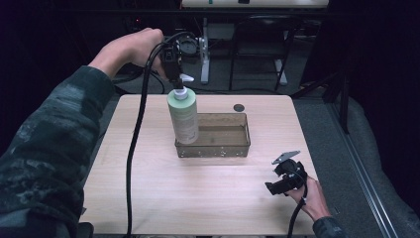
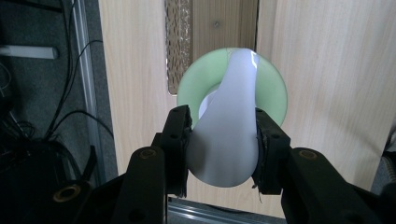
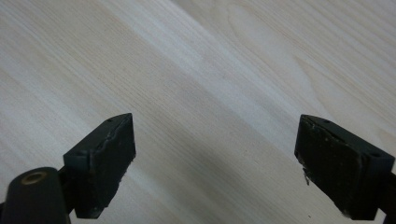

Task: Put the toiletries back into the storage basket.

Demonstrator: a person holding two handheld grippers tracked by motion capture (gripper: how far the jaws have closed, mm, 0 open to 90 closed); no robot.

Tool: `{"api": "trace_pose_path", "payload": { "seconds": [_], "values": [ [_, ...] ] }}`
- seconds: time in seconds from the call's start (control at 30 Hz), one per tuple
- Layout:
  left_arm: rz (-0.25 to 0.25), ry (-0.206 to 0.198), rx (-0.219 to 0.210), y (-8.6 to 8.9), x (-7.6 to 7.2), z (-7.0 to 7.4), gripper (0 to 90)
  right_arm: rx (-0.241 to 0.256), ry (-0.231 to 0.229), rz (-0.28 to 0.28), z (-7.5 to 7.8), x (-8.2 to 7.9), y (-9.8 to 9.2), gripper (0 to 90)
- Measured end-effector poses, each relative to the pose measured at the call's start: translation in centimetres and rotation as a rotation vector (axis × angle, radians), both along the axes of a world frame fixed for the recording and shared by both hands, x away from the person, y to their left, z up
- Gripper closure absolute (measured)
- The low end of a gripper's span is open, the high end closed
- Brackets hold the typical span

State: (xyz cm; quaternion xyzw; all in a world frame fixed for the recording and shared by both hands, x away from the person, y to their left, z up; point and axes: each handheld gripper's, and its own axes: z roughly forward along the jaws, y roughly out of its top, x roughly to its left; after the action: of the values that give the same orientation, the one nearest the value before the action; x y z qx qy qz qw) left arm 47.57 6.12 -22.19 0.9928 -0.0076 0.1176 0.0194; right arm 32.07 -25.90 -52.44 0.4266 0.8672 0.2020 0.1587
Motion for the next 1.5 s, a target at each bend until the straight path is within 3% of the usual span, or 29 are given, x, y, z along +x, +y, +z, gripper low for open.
{"api": "trace_pose_path", "payload": {
  "seconds": [0.73, 1.1, 1.5],
  "values": [
    [0.019, -0.006, 0.008, -0.9, 1.3, -1.8, 62.8, -0.004, 0.001, 0.009, 0.0, -0.1, 0.1, 11.8],
    [0.027, -0.016, -0.014, -0.9, 1.6, -2.3, 62.8, -0.008, 0.004, 0.013, 0.0, -0.1, 0.1, 11.9],
    [0.035, -0.003, -0.013, -0.9, 1.7, -3.2, 62.8, -0.008, 0.005, 0.014, 0.0, -0.1, 0.1, 12.0]
  ]
}}
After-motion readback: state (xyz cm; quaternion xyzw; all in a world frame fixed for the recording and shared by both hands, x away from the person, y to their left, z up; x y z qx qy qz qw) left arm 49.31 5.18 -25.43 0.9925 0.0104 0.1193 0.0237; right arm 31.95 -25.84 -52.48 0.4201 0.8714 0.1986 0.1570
